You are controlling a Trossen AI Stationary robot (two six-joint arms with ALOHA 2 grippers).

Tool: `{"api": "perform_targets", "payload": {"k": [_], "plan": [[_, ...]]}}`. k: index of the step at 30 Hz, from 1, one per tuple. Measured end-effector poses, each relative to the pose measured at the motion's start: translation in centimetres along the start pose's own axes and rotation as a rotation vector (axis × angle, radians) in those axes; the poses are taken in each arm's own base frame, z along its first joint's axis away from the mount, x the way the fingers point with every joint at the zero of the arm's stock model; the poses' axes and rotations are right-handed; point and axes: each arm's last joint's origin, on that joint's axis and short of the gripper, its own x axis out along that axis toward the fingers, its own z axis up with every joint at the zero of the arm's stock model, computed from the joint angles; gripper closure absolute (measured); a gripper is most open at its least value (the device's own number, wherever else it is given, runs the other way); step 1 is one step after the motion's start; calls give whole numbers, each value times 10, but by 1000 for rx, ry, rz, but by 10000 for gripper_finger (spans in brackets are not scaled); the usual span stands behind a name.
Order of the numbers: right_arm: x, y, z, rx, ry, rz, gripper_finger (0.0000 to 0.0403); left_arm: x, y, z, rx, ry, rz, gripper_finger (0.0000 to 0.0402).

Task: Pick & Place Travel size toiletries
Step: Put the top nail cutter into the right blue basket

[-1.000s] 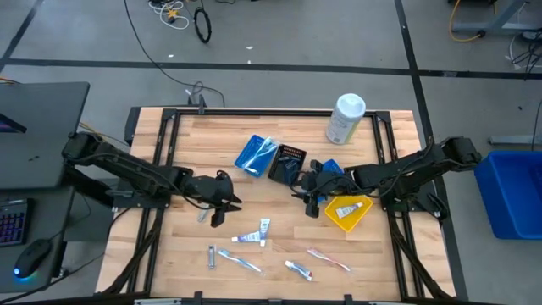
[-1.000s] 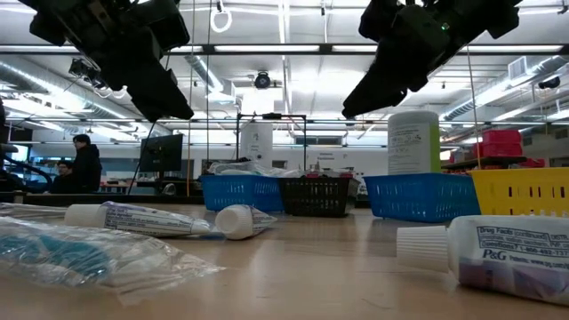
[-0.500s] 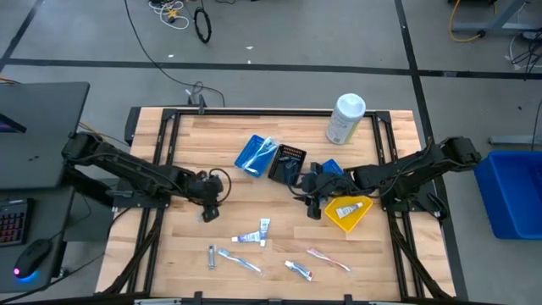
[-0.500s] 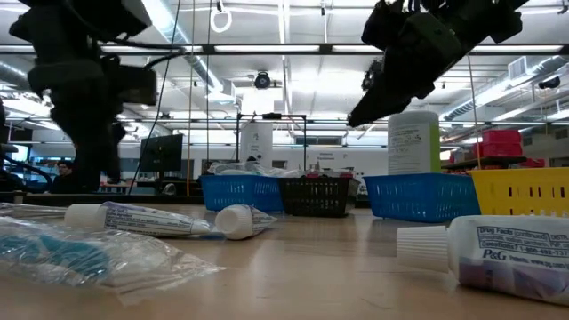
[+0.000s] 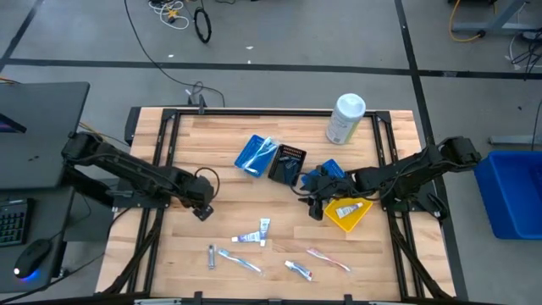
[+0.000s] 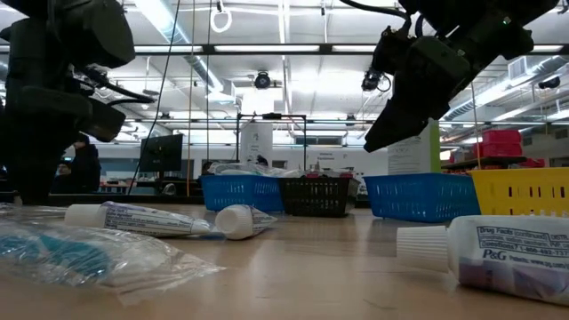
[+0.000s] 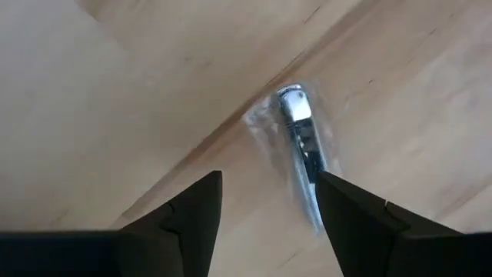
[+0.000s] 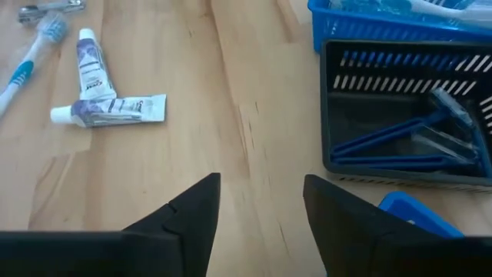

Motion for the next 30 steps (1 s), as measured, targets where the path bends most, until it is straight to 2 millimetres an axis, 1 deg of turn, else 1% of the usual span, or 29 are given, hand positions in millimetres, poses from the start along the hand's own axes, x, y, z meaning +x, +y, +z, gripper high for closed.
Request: {"api": "perform_targets", "payload": {"k": [6,10,14,17,23,26,30], "plan": [[0,0,0,-7,-1,0,220,10,-3,-3,29,-19,-100,195],[0,0,0,-7,-1,0,228,11,-4,-6,40,-41,-87,203],[0,0,0,-7,-1,0,233,11,-5,-9,94,-69,-72,218],[0,0,0,-7,-1,0,237,14,-6,-8,122,-75,-44,242],[0,0,1,-4,-15,4,246,25,-6,-8,188,-40,44,302],[0,1,3,0,-34,10,249,23,-10,-6,189,-59,57,333],[-1,2,11,-12,-112,29,246,9,-26,5,249,-222,15,363]]}}
